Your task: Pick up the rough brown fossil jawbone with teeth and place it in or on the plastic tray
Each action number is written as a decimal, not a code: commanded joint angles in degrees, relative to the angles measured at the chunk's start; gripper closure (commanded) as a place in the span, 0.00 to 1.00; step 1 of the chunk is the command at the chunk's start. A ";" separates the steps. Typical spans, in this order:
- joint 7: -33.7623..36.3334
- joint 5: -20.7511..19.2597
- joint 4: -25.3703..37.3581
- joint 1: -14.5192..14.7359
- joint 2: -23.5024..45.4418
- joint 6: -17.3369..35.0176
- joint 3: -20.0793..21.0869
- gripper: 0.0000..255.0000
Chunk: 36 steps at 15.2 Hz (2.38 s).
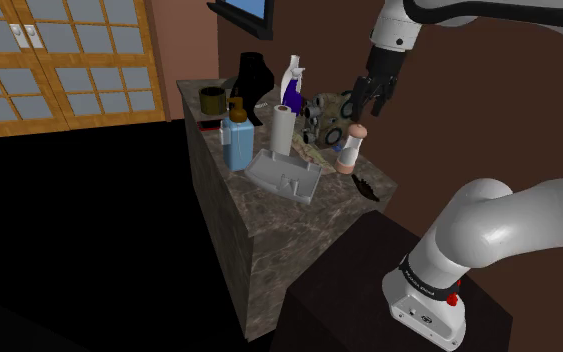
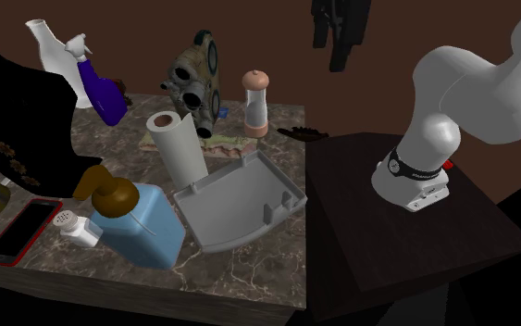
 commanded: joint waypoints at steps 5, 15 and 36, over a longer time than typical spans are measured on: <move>0.13 -1.33 -8.33 -2.22 -2.46 6.51 -2.03 0.00; -0.18 -5.65 -26.01 -9.15 -3.50 24.70 -8.28 0.00; -1.71 -9.24 -37.36 -13.56 9.77 50.19 -15.26 0.00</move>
